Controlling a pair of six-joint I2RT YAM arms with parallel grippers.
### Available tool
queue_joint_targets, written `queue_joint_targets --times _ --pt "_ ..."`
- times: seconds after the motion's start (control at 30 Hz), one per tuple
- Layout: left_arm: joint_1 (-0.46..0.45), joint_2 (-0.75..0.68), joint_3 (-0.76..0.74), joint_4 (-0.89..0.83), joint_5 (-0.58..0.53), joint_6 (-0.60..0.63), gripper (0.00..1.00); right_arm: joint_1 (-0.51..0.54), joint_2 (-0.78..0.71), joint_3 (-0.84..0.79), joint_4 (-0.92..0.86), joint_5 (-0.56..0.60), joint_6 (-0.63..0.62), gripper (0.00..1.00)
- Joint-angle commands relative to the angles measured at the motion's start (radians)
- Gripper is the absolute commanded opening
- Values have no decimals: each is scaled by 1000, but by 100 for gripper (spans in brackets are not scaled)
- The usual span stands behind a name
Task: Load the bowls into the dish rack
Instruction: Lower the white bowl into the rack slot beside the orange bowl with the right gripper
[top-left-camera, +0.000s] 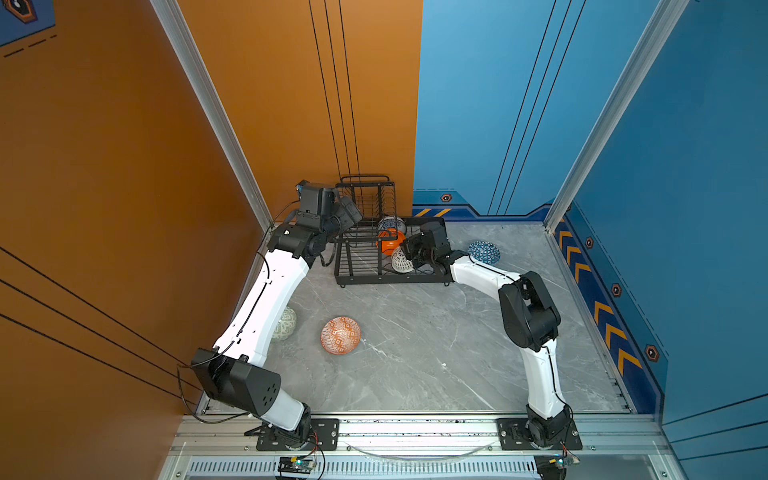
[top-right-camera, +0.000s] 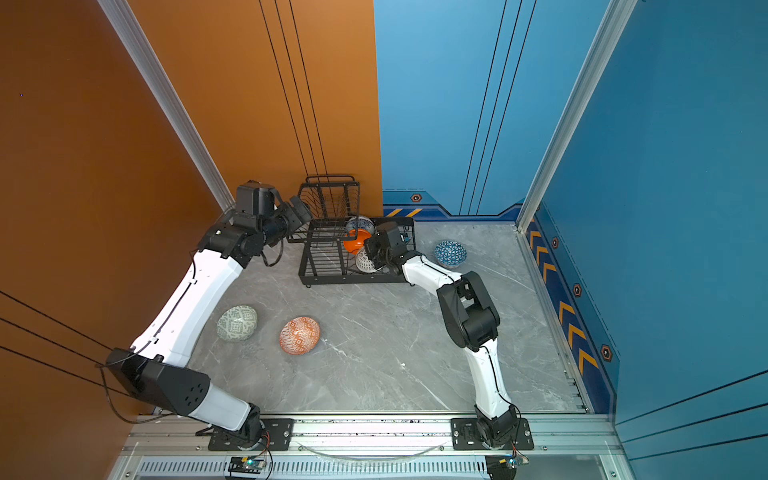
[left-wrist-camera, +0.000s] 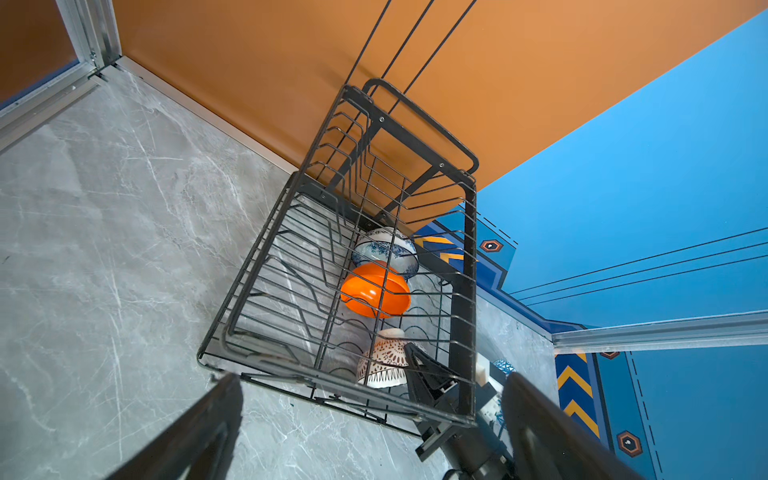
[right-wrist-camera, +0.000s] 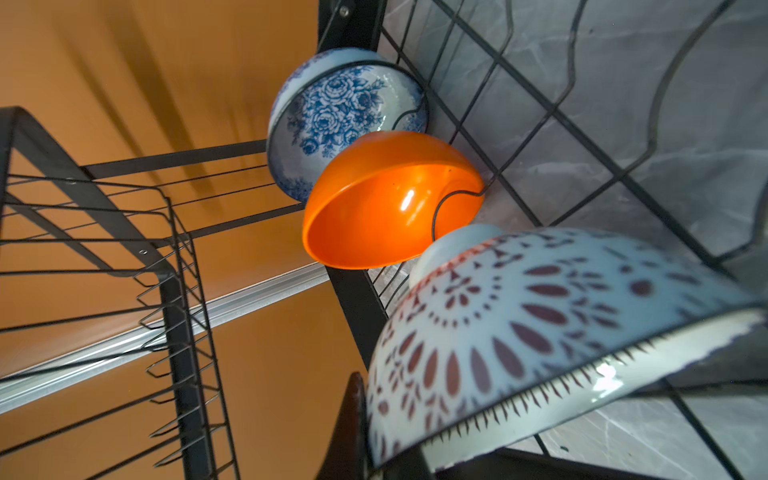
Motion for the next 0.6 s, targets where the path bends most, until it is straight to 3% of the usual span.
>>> queue_joint_targets --times 0.0,0.57 --pt "13 -38 -23 -15 25 -6 98 9 24 52 83 45 31 0" --pt "31 -44 -44 -15 33 4 98 36 186 205 203 68 102 0"
